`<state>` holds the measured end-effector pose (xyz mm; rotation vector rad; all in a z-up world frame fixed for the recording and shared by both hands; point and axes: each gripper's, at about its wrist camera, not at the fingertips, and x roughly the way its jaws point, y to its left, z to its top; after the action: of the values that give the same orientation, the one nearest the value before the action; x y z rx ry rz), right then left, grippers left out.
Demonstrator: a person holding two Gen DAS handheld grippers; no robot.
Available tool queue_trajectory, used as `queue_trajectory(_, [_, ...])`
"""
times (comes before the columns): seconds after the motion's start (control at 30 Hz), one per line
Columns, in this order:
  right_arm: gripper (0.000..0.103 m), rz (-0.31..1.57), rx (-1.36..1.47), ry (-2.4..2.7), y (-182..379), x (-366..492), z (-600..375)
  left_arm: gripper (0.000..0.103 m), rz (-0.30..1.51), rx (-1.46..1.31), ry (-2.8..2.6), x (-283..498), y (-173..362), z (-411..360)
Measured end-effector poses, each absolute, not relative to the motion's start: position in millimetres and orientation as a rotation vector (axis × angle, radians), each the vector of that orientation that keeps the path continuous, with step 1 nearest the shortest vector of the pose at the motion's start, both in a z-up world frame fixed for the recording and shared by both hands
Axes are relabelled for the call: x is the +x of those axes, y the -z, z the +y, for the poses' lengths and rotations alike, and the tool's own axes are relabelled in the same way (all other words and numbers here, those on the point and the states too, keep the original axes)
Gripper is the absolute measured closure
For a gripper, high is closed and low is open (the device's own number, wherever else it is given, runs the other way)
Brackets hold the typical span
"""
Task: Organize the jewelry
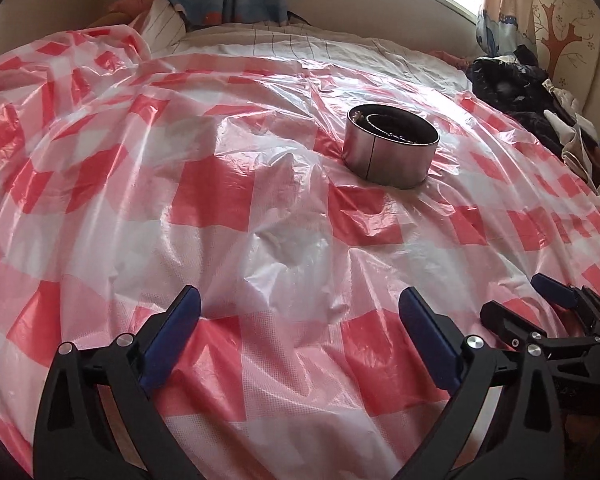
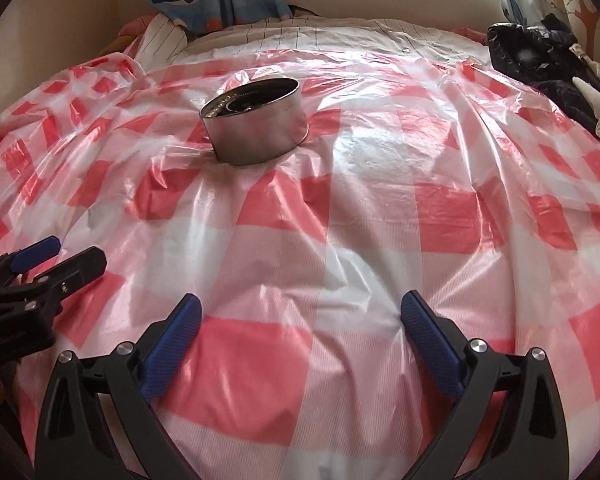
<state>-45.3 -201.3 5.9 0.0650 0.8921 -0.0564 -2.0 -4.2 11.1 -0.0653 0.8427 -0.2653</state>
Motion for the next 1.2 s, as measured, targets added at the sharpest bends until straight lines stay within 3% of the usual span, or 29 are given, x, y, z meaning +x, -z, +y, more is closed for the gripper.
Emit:
queue_trajectory(0.57, [0.007,0.843,0.066,0.074,-4.6,-56.1,-196.2,0.008,0.745,-0.161,0.111,-6.1,-22.2,18.7])
queue_trajectory(0.77, [0.007,0.85,0.048,0.086,-2.6,-54.5,-193.3,0.008,0.899,0.01,0.013,14.8,-0.8,-3.7])
queue_trajectory(1.2, [0.007,0.857,0.032,0.095,-0.8,-52.5,-191.2,0.007,0.914,0.07,-0.013,14.6,1.5,-11.2])
